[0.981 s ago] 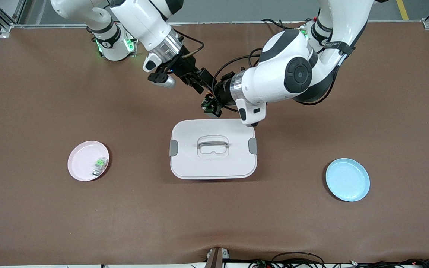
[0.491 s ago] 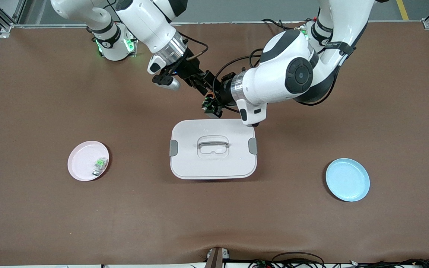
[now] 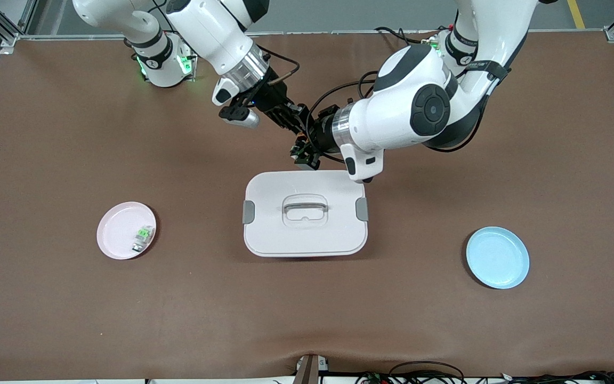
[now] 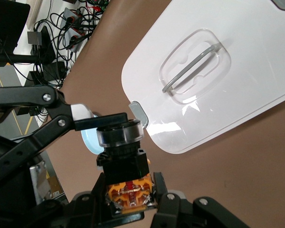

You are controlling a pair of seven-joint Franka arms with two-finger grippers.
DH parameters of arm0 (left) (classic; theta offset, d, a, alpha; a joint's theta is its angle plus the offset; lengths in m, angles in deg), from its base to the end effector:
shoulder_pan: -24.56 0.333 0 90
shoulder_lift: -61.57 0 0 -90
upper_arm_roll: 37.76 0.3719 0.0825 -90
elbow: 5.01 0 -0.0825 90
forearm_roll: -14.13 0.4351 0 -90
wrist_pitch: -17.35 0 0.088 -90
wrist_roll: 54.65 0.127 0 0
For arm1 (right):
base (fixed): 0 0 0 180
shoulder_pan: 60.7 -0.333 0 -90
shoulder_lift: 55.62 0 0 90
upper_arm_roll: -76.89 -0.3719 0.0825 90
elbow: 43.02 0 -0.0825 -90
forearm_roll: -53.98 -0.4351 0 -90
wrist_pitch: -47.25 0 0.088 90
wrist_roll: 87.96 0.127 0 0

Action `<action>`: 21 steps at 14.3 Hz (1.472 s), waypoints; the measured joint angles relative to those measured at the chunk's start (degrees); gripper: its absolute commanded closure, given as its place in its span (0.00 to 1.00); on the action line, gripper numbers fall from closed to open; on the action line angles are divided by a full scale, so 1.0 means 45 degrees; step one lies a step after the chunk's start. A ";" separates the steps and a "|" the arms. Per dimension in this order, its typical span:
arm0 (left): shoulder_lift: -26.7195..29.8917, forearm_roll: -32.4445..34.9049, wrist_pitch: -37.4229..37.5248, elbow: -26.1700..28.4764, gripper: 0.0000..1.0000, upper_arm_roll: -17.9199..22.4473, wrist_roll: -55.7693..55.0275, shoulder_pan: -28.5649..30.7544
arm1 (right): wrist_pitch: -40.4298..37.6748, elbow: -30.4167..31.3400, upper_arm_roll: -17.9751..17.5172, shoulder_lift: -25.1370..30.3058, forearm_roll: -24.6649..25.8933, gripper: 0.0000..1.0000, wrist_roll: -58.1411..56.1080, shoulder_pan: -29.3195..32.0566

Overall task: Transfer orange switch to right arm and place
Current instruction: 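Close the right gripper on the switch held by the left gripper, then open the left gripper to release the switch to the right gripper, then carry the switch to the pink plate while the left gripper withdraws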

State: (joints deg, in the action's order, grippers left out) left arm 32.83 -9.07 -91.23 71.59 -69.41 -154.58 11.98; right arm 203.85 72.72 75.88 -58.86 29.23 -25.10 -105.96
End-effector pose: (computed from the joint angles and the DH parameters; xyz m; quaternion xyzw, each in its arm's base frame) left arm 0.5961 -0.5018 0.5233 0.7935 0.5169 -0.2812 0.1553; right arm 0.4724 0.4751 0.5117 -0.8919 0.2906 -0.0649 0.3403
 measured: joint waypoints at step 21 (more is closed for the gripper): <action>0.0701 0.1127 0.0784 -0.0278 0.00 0.0003 0.0324 0.0999 | -0.2370 0.0001 0.0305 -0.0148 0.0029 1.00 -0.8444 0.0351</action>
State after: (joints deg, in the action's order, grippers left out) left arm 35.99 -4.00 -87.71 70.34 -69.40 -153.12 16.48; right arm 193.19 72.73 77.25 -59.52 29.36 -63.10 -104.38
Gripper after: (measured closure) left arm 0.000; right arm 0.581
